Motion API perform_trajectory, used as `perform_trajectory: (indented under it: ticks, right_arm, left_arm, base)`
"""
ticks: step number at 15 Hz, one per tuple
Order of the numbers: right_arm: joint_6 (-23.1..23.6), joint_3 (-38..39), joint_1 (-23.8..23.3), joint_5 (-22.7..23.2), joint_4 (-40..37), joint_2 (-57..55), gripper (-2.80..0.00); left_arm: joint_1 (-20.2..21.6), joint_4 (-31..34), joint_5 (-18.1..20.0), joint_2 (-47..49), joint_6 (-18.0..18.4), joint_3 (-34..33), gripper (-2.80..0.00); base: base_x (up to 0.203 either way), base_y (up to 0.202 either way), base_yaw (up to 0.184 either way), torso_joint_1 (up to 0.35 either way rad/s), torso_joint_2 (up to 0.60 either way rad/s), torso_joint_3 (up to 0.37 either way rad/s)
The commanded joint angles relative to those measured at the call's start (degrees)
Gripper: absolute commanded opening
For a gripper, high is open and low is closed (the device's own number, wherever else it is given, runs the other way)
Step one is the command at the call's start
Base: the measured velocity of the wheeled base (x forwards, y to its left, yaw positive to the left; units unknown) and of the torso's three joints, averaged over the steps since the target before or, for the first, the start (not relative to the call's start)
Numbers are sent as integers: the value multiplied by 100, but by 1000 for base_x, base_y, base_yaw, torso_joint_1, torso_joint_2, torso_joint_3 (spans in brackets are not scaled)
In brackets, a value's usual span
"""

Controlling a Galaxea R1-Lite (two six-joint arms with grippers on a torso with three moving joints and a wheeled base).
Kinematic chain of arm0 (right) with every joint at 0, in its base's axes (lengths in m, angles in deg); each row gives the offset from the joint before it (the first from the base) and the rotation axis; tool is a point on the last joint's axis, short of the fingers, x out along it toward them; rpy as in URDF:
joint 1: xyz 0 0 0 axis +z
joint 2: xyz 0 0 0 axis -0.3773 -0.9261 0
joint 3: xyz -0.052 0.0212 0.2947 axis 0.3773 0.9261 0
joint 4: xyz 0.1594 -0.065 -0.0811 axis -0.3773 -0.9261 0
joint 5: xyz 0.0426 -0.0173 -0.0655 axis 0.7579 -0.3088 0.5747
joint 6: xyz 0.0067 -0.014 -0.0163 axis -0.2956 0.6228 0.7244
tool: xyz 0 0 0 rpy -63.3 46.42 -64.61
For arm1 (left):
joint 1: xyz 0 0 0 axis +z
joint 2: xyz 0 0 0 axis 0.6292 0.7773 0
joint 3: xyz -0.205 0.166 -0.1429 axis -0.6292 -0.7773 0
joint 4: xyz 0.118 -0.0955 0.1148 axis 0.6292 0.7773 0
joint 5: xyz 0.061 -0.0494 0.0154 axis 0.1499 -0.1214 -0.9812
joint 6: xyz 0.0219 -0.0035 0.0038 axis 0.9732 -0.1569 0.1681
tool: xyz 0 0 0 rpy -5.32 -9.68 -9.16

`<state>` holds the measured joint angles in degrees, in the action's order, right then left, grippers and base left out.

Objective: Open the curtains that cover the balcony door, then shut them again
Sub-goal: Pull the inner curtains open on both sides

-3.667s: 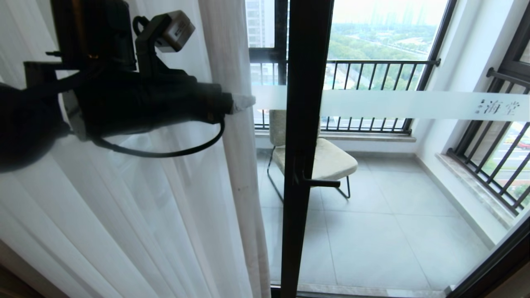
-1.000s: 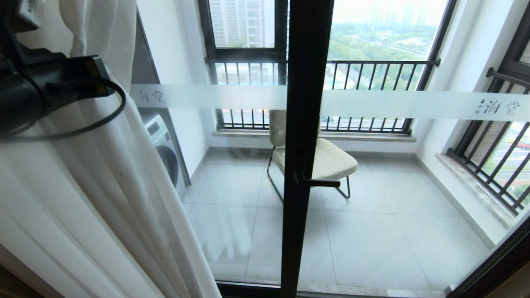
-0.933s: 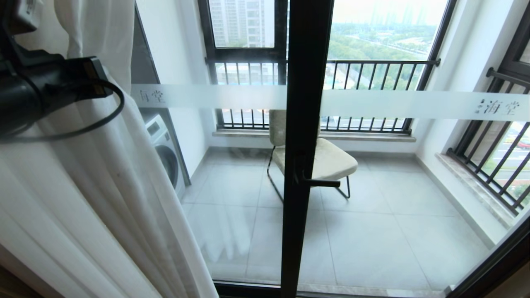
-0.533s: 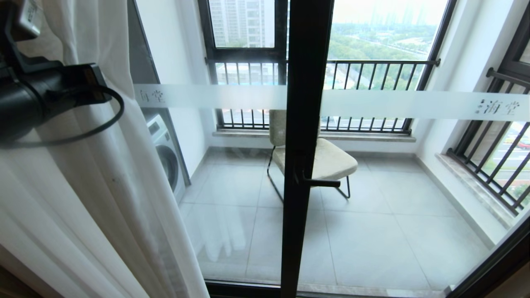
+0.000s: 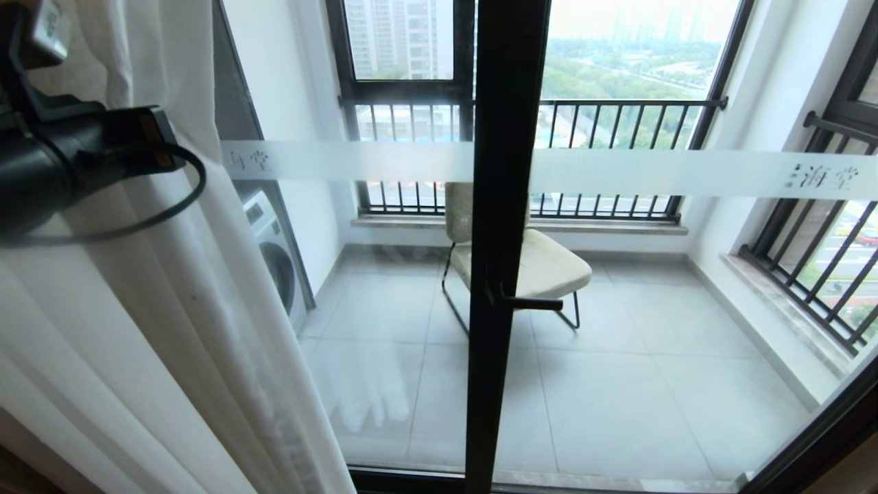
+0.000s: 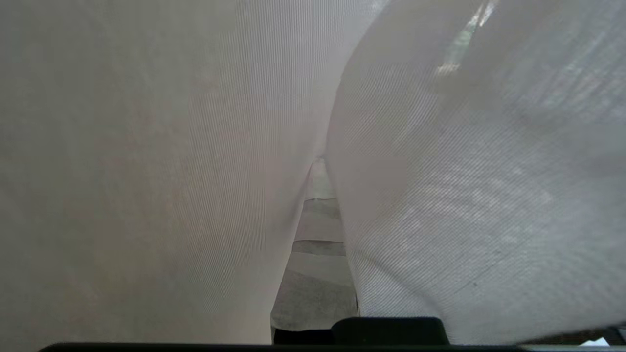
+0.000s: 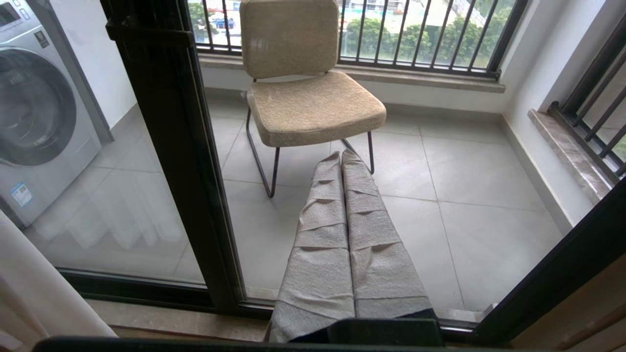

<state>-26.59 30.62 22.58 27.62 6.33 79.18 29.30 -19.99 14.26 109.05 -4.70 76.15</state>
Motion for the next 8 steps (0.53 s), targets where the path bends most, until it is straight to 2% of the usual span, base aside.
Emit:
perform_trajectory:
  ticks: [1, 8]
  right_arm:
    - [6, 0, -6, 1, 0, 2, -280]
    - [6, 0, -6, 1, 9, 2, -280]
  left_arm:
    - [2, -3, -10, 13, -6, -27, -280]
    - [109, 23, 7, -12, -129, -81, -280]
  base:
    - [4, 106, -5, -2, 2, 2]
    - [0, 187, 1, 1, 3, 3]
